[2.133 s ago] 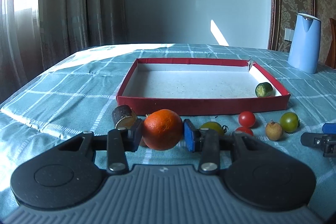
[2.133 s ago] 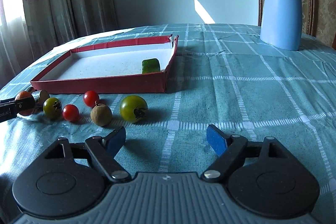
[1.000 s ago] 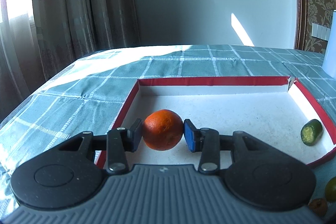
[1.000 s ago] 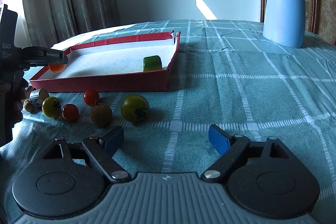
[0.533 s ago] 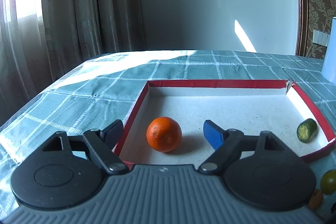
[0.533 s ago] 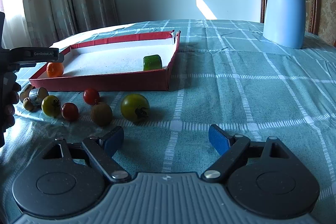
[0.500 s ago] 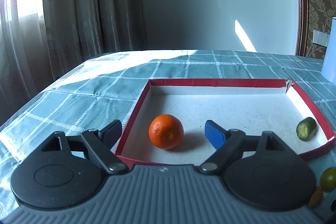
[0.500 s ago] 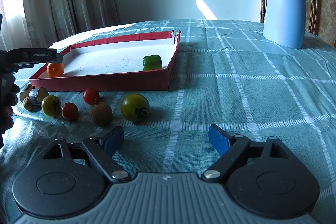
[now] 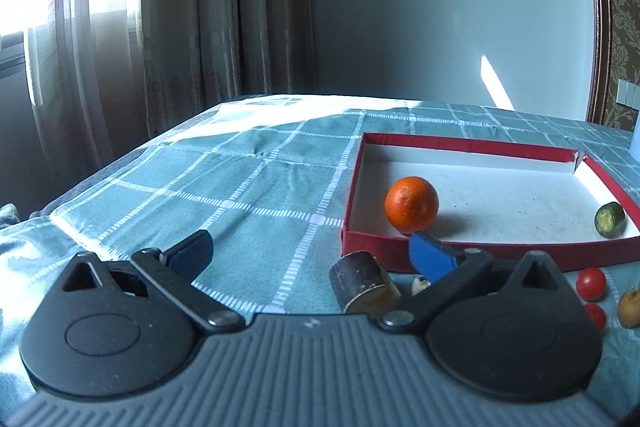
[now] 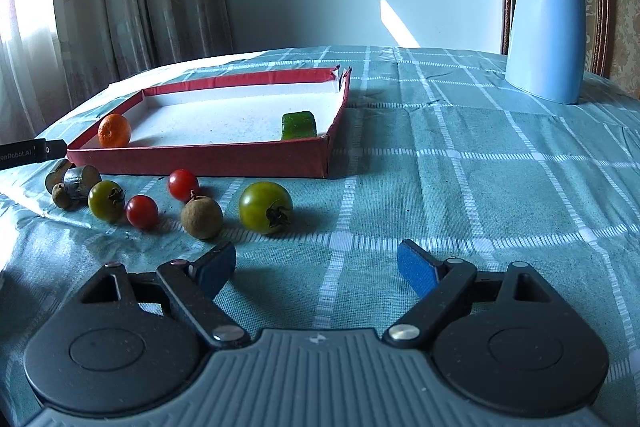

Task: Organize fruits
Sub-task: 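Grasp the yellow-green tomato with the right gripper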

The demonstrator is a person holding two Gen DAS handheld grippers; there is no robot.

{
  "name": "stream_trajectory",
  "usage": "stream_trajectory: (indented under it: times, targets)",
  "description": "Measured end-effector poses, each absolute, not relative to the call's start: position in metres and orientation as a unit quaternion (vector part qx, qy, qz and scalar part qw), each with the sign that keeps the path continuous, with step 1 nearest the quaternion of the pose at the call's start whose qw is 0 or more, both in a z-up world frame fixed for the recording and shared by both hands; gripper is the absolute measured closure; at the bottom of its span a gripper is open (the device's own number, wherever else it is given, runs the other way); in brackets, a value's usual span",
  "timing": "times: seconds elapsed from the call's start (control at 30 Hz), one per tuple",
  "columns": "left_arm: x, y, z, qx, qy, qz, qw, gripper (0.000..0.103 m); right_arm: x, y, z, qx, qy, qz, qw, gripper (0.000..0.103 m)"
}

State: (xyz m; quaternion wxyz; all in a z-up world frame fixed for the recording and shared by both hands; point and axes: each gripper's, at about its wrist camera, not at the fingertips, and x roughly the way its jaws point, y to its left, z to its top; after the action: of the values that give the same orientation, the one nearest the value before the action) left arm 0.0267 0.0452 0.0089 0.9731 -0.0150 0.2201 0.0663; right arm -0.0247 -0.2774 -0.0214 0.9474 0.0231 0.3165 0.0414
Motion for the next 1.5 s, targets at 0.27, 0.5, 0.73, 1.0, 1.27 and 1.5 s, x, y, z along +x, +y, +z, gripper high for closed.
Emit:
stream_trajectory:
  times: [0.27,0.5,0.73,1.0,1.27,1.5]
  targets:
    - [0.025,0.065,0.007,-0.076,0.221,0.070,0.970,0.000,-0.020,-0.265,-0.017,-0.009,0.304,0.034,0.952,0.042]
    - [0.030,0.058,0.006,-0.061,0.230,0.052,0.970,0.000,-0.004,-0.264,-0.022,-0.010,0.329,0.054,0.943,0.053]
    - [0.030,0.056,0.005,-0.057,0.234,0.038,0.970,0.000,0.011,-0.256,-0.022,-0.029,0.330,0.072,0.941,0.053]
    - [0.031,0.057,0.004,-0.058,0.239,0.038,0.969,0.000,0.022,-0.249,-0.024,-0.042,0.328,0.089,0.940,0.058]
    - [0.031,0.056,0.004,-0.055,0.241,0.039,0.968,0.000,0.021,-0.247,-0.024,-0.041,0.326,0.096,0.940,0.070]
    - [0.033,0.054,0.004,-0.049,0.245,0.042,0.967,0.000,0.020,-0.255,-0.014,-0.019,0.302,0.091,0.949,0.071]
